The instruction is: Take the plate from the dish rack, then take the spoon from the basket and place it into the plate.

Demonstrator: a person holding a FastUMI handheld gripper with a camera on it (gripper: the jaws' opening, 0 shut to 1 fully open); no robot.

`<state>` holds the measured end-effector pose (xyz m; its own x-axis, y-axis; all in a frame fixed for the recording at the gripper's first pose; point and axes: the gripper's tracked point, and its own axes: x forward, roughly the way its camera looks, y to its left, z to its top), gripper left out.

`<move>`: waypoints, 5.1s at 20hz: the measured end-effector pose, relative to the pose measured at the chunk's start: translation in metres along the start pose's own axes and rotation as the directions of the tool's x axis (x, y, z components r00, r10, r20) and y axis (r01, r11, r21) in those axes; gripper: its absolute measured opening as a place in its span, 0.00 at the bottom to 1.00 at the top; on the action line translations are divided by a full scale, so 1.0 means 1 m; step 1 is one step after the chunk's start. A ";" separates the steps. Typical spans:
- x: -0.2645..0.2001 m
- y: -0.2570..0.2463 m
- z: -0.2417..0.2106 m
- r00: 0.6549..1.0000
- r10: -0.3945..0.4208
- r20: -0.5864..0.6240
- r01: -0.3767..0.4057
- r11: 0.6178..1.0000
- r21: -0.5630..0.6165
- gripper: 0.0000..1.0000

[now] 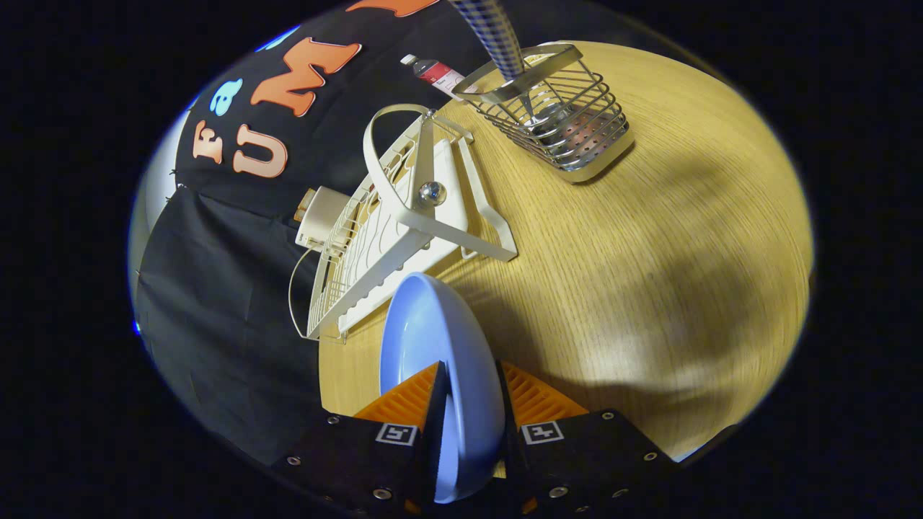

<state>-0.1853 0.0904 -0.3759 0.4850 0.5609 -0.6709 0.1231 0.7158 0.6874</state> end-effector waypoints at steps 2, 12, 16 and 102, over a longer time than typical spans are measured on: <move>0.002 0.001 0.003 1.000 -0.011 0.003 0.012 0.999 -0.053 0.39; -0.036 -0.015 0.039 0.984 -0.151 0.096 0.171 0.950 -0.260 0.81; -0.067 -0.028 0.084 0.941 -0.176 0.287 0.268 0.908 -0.323 0.84; -0.030 0.100 0.014 0.983 0.167 0.079 -0.074 0.747 -0.661 0.11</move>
<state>-0.1756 0.1389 -0.2830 0.5654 0.6380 -0.5227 -0.5161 0.7680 0.3792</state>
